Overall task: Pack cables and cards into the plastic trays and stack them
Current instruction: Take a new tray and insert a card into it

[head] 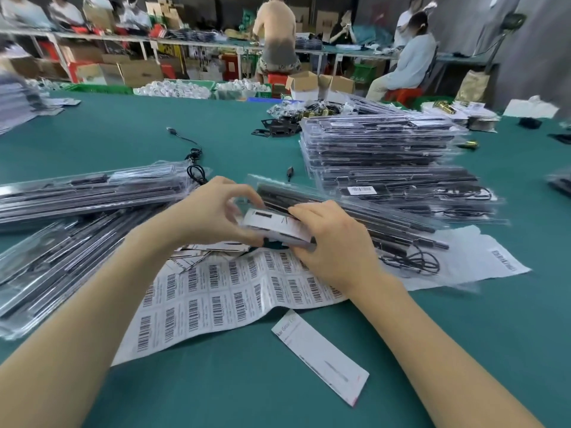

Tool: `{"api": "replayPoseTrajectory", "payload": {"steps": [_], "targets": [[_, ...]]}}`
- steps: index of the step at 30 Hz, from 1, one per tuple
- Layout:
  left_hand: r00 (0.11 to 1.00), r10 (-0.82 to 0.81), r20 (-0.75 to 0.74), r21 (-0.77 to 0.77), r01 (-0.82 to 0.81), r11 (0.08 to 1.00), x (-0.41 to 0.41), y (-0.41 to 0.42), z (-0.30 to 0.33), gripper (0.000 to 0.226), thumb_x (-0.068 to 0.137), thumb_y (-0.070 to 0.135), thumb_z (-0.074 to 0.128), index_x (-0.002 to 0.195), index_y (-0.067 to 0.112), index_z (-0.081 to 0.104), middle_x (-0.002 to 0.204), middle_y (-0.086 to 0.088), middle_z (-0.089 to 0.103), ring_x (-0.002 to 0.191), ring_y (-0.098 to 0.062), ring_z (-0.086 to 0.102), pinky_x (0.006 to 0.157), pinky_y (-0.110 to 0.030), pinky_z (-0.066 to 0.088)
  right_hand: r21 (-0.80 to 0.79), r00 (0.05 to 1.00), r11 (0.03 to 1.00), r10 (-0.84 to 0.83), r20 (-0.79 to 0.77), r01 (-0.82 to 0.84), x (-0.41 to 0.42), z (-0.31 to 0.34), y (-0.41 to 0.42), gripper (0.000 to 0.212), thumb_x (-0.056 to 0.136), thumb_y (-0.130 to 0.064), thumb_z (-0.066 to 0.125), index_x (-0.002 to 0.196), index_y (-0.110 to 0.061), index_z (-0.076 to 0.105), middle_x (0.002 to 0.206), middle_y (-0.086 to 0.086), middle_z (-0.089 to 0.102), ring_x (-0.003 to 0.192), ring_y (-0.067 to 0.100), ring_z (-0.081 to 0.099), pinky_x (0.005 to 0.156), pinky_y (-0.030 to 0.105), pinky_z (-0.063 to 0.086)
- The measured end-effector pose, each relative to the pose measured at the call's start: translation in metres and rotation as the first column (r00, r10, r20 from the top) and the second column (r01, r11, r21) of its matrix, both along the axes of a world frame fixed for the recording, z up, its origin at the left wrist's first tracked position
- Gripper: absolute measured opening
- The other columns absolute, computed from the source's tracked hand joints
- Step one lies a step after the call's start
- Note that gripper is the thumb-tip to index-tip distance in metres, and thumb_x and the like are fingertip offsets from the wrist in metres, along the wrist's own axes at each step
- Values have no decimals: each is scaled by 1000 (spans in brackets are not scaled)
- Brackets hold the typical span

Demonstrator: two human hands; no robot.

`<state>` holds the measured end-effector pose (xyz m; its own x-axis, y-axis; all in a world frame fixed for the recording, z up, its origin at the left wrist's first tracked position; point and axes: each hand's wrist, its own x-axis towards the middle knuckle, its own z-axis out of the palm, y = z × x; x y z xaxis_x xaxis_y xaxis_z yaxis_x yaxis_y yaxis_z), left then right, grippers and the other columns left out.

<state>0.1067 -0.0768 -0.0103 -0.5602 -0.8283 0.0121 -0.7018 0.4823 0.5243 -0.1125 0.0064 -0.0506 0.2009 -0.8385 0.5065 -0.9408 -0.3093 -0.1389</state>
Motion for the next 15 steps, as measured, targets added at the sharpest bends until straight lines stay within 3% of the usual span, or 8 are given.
{"api": "replayPoseTrajectory", "payload": {"steps": [2,5,8,12,15], "targets": [[1000,-7,1,-75,7,997,4,-2,-7,46,65,65,78,106,51,64,135,9,42,93,1,62,84,-17,50,11,1000,1000,-4,-1,4,-10,2,4,43,82,-25,73,124,-20,64,119,-7,64,109,15,57,79,28,53],[1000,-14,9,-168,15,986,12,-6,-10,48,71,64,71,116,46,67,141,8,43,108,-6,58,100,-31,47,-7,997,999,-46,-55,45,-29,6,14,31,82,-40,68,108,-23,68,102,-9,66,95,16,59,75,28,48],[995,-57,83,-443,88,892,16,-6,-10,42,84,52,72,123,38,69,136,10,55,126,-16,47,109,-44,37,-14,996,997,-74,-57,73,-42,7,24,32,79,-47,66,101,-23,70,94,-9,68,89,17,60,69,28,49],[972,-187,140,-600,234,765,-8,9,-13,49,82,42,77,127,30,63,129,14,60,124,-13,50,107,-40,40,-84,997,994,-69,-22,67,-36,0,28,23,78,-28,80,100,-20,77,91,-7,72,86,21,65,64,31,55],[957,-270,107,-681,268,681,-34,17,-23,34,79,25,83,111,20,70,111,6,69,103,-17,62,87,-38,55,-150,998,988,-49,-26,44,-37,0,26,26,78,-25,82,103,-19,78,93,-7,74,86,20,68,62,34,57]]}}
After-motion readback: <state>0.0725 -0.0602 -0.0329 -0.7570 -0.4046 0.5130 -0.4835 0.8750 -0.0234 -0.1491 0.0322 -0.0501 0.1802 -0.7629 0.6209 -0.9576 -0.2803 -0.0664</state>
